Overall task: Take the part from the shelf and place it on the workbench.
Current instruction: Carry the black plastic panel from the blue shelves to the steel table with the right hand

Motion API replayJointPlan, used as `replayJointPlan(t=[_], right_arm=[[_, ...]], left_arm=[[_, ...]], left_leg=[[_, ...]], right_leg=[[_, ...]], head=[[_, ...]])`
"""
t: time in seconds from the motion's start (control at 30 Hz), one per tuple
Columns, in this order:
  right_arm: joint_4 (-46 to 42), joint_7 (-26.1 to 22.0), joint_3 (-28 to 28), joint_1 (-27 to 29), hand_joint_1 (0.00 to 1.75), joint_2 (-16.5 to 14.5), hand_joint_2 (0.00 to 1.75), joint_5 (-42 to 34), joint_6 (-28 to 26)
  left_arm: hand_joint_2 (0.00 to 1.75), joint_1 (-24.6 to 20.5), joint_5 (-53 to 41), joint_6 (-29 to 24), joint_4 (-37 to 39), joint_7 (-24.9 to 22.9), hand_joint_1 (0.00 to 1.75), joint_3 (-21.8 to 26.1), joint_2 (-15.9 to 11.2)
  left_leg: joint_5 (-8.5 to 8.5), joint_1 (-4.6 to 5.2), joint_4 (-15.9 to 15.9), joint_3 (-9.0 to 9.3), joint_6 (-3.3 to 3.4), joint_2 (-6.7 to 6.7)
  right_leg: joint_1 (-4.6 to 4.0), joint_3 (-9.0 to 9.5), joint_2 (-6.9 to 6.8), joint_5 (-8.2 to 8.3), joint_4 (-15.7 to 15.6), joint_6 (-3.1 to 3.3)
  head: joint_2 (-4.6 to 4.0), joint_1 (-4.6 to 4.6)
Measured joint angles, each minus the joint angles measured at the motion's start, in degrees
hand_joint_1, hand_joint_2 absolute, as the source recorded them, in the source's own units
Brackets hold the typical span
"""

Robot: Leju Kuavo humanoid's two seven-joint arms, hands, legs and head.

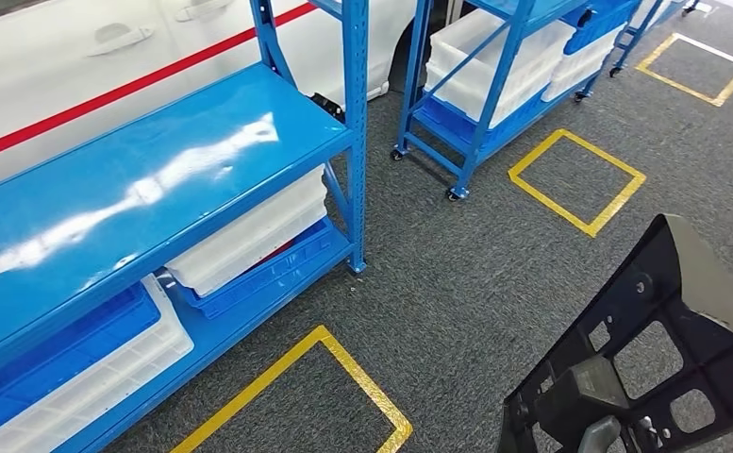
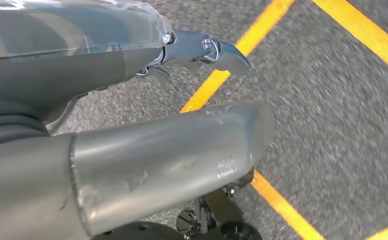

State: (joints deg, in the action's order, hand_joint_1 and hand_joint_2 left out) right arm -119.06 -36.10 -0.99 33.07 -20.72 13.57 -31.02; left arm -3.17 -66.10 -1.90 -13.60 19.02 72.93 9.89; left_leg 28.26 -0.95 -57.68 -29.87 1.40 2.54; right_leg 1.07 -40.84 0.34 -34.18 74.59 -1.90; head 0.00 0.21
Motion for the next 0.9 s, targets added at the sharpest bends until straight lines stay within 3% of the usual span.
replayJointPlan(t=[0.03, 0.1, 0.17, 0.2, 0.27, 0.33, 0.4, 0.47, 0.5, 0.53, 0.57, 0.63, 0.7, 0.77, 0.83, 0.9], right_arm=[[0.19, -0.02, 0.02, 0.00, 1.75, 0.00, 1.75, -0.07, -0.10], [0.48, -0.11, 0.03, -0.03, 1.75, 0.00, 1.75, -0.14, -0.31], [0.70, -0.24, -0.01, -0.13, 1.75, -0.01, 1.75, -0.18, -0.45], [0.80, -0.30, -0.02, -0.17, 1.75, -0.01, 1.75, -0.18, -0.50], [0.97, -0.38, -0.03, -0.11, 1.75, -0.02, 1.75, -0.20, -0.63], [1.09, -0.48, -0.04, -0.05, 1.75, -0.02, 1.75, -0.23, -0.77], [1.28, -0.55, -0.08, -0.10, 1.75, -0.03, 1.75, -0.34, -0.88], [1.62, -0.54, -0.10, -0.13, 1.75, -0.04, 1.75, -0.58, -1.12], [1.78, -0.55, -0.08, -0.10, 1.75, -0.04, 1.75, -0.80, -1.37], [1.93, -0.58, -0.04, -0.06, 1.75, -0.04, 1.75, -1.24, -1.75], [2.04, -0.66, 0.02, -0.01, 1.75, -0.04, 1.75, -1.79, -2.10], [2.14, -1.01, 0.21, 0.09, 1.75, -0.04, 1.75, -3.03, -2.50], [2.16, -1.80, 0.61, 0.25, 1.75, -0.03, 1.75, -3.89, -1.96], [2.20, -2.79, 1.38, 0.62, 1.75, -0.02, 1.75, -4.41, -0.72], [2.27, -3.40, 2.41, 0.99, 1.75, -0.02, 1.75, -4.83, 0.57], [2.37, -3.60, 3.38, 1.00, 1.75, -0.01, 1.75, -5.14, 1.47]], left_arm=[[0.00, -0.07, -0.04, 0.00, 0.00, 0.10, 0.00, 0.01, 0.00], [0.00, -0.22, -0.10, 0.02, 0.00, 0.17, 0.00, 0.01, 0.02], [0.00, -0.25, -0.14, 0.04, 0.00, 0.10, 0.00, 0.01, 0.03], [0.00, -0.26, -0.15, 0.04, 0.00, 0.05, 0.00, 0.01, 0.03], [0.00, -0.35, -0.16, 0.04, 0.00, -0.09, 0.00, 0.01, 0.04], [0.00, -0.43, -0.21, 0.02, 0.00, -0.27, 0.00, 0.01, 0.03], [0.00, -0.33, -0.23, -0.04, 0.00, -0.60, 0.00, 0.01, 0.02], [0.00, -0.06, -0.28, -0.14, 0.00, -1.08, 0.00, 0.02, 0.03], [0.00, 0.06, -0.37, -0.20, 0.00, -1.25, 0.00, 0.02, 0.03], [0.00, 0.10, -0.45, -0.24, 0.00, -1.36, 0.00, 0.03, 0.03], [0.00, 0.09, -0.55, -0.27, 0.00, -1.38, 0.00, 0.03, 0.03], [0.00, 0.05, -0.66, -0.26, 0.00, -1.30, 0.00, 0.03, 0.05], [0.00, 0.04, -0.83, -0.25, 0.00, -1.19, 0.00, 0.02, 0.14], [0.00, -0.10, -1.10, -0.24, 0.00, -1.03, 0.00, 0.00, 0.34], [0.00, -0.31, -1.33, -0.23, 0.00, -0.87, 0.00, -0.02, 0.62], [0.00, -0.29, -1.42, -0.22, 0.00, -0.76, 0.00, -0.04, 0.77]], left_leg=[[0.09, 0.01, -0.01, 0.07, -0.10, 0.76], [0.38, 0.08, -0.05, 0.42, -0.49, 2.03], [0.76, 0.31, -0.16, 0.71, -1.08, 3.08], [0.88, 0.43, -0.15, 0.85, -1.39, 3.57], [1.06, 0.39, -0.06, 1.16, -1.92, 4.44], [2.54, 0.16, -1.63, 0.76, -2.39, 2.93], [6.16, -0.02, -7.64, -1.74, -2.61, -0.16], [8.89, -0.04, -14.70, -5.00, -2.66, -1.68], [8.72, -0.03, -16.05, -5.75, -2.64, -1.96], [7.39, -0.04, -15.17, -5.51, -2.56, -2.17], [5.26, -0.05, -12.30, -4.38, -2.43, -2.54], [1.80, -0.22, -5.08, -1.50, -2.10, -4.78], [1.05, -0.22, -1.62, -0.26, -1.82, -6.34], [0.97, -0.08, -1.18, -0.18, -1.34, -5.48], [0.49, -0.17, -0.57, 0.07, -0.52, -4.10], [0.19, -0.07, -0.20, 0.17, 0.05, -2.58]], right_leg=[[0.09, 0.92, -0.28, 1.38, -1.65, -0.06], [0.05, 5.17, -2.32, 4.83, -9.34, 0.15], [-0.41, 8.13, -4.11, 6.41, -14.95, 0.94], [-0.69, 8.45, -4.29, 6.39, -15.82, 1.37], [-0.81, 8.27, -2.98, 6.68, -16.03, 2.18], [-0.57, 8.26, -1.79, 7.05, -16.45, 2.92], [-0.46, 8.22, -0.65, 7.26, -16.61, 3.45], [-0.61, 8.14, 0.80, 7.31, -16.53, 3.71], [-0.68, 8.13, 1.62, 7.32, -16.43, 3.76], [-0.72, 8.13, 2.48, 7.31, -16.29, 3.75], [-0.73, 8.14, 3.33, 7.27, -16.12, 3.70], [-0.76, 7.96, 4.91, 7.14, -15.64, 3.43], [-0.75, 7.46, 6.33, 7.24, -15.34, 2.81], [-0.59, 7.02, 7.58, 7.55, -15.39, 2.00], [-0.60, 6.23, 5.95, 6.67, -14.09, 1.46], [-0.68, 3.65, 2.33, 3.51, -8.80, 1.13]], head=[[0.00, 0.01], [0.00, 0.02], [0.00, -0.08], [-0.01, -0.14], [-0.01, -0.23], [0.00, -0.38], [0.00, -0.70], [0.00, -0.87], [0.00, -0.87], [0.00, -0.87], [0.00, -0.86], [0.00, -0.84], [0.00, -0.81], [0.00, -0.80], [0.00, -0.59], [-0.01, -0.21]])
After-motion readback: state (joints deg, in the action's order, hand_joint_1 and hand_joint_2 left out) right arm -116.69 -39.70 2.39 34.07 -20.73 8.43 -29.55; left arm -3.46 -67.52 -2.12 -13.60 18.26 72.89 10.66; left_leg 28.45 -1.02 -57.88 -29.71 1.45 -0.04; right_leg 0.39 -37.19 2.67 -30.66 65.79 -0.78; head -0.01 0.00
